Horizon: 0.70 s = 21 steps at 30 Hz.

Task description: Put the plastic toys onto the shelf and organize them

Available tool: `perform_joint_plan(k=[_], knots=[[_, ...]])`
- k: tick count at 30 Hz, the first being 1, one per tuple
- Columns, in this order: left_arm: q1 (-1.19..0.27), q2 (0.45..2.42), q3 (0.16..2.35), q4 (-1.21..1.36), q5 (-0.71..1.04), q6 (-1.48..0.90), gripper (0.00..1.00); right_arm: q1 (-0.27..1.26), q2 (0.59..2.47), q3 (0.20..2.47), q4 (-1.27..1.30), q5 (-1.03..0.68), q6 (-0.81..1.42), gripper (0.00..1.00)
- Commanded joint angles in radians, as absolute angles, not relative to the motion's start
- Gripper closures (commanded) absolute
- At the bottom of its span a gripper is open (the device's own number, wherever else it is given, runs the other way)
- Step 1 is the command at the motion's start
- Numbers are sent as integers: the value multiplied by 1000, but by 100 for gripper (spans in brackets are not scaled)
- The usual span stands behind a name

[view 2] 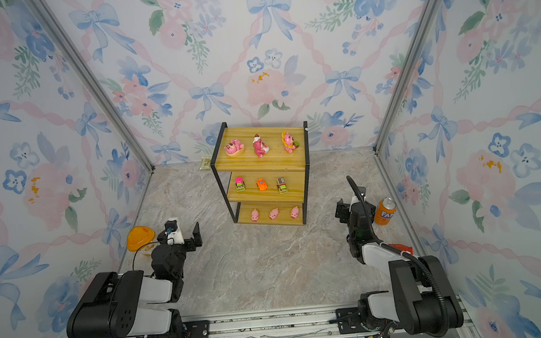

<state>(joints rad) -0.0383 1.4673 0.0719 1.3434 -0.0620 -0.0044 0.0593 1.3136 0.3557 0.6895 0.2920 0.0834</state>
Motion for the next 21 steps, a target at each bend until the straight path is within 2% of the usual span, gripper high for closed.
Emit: perform_joint_plan(k=[1,7,13,21], knots=[[-31,1550,81,1493,-64,-26,2,50,1348,336,806,299,69,10],[-31,1572,130,1434,-63,-21,2,64,1439,343,890,309,48,10],[-31,1569,241,1213,-61,-14,2,95,1545,384,925,295,2,10],[-31,1570,242,1212,-73,-17,2,82,1546,383,918,270,12,5]])
